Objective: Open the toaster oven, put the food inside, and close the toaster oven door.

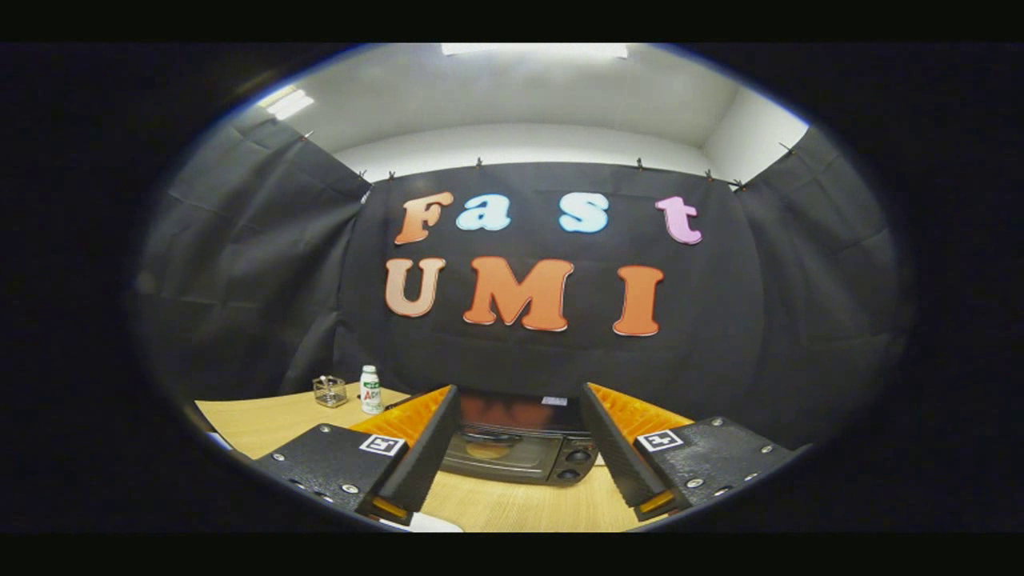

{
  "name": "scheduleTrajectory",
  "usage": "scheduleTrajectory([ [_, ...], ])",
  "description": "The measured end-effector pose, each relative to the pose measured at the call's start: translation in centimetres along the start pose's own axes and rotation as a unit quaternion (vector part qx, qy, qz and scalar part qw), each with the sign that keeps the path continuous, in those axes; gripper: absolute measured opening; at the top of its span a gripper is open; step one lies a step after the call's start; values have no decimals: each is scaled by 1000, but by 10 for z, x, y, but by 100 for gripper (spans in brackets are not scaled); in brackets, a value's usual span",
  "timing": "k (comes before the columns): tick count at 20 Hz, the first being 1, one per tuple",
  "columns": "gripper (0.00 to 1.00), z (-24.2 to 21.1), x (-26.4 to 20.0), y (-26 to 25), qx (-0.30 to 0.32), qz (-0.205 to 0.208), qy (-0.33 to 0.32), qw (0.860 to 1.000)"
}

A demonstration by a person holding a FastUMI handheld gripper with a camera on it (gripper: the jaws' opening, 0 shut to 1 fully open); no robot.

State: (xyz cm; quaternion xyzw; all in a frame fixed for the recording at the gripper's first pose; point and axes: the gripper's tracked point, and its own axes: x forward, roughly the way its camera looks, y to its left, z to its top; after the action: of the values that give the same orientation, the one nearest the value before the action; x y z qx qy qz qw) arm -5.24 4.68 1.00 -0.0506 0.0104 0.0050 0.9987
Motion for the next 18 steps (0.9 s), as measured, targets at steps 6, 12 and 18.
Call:
scheduleTrajectory([
  [6,92,9,-12,-5,-17,-12,-28,999],
  [12,94,-3,-9,-14,-11,-20,-15,1000],
  [18,94,-16,-2,-15,-4,-19,2,1000],
])
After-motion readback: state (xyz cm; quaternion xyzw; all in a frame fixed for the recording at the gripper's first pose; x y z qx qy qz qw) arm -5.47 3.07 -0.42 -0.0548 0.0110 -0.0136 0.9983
